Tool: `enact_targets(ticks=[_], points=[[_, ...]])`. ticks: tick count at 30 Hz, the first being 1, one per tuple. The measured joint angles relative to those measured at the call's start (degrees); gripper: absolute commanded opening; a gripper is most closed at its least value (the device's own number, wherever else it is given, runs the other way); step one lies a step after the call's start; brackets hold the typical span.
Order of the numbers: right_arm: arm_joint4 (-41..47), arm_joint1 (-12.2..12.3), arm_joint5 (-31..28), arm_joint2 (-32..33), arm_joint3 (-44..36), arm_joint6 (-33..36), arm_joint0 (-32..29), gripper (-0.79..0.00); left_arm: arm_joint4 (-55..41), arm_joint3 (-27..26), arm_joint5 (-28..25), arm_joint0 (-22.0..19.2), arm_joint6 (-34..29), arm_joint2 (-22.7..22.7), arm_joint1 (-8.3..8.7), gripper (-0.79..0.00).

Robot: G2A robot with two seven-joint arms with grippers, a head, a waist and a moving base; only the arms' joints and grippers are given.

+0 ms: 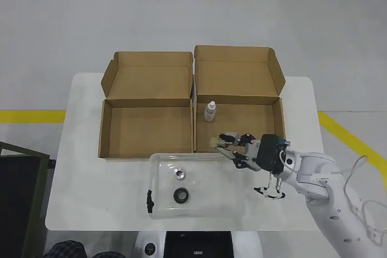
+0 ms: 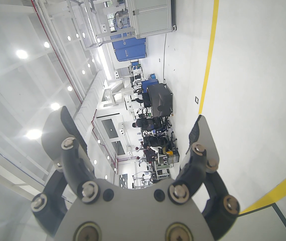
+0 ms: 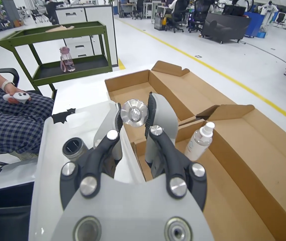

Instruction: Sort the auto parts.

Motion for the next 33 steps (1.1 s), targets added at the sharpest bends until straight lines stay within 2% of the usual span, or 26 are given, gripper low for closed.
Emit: enact_targets(ticks=[8, 21, 33], points=[[-0.79, -0.02, 4.55, -0.70, 0.49, 11.03, 3.82, -0.785, 0.00, 0.00, 0.00, 0.00, 0.00, 0.00, 0.00, 0.000], [-0.22, -1.01, 8.99, -6.39, 7.08, 25.48, 14.34, -0.785, 0.00, 0.00, 0.00, 0.00, 0.00, 0.00, 0.00, 0.000], [-1.18, -2.66, 12.34, -13.58, 15.60, 32.63, 22.13, -0.785, 0.00, 0.00, 0.00, 0.00, 0.00, 0.00, 0.00, 0.000]])
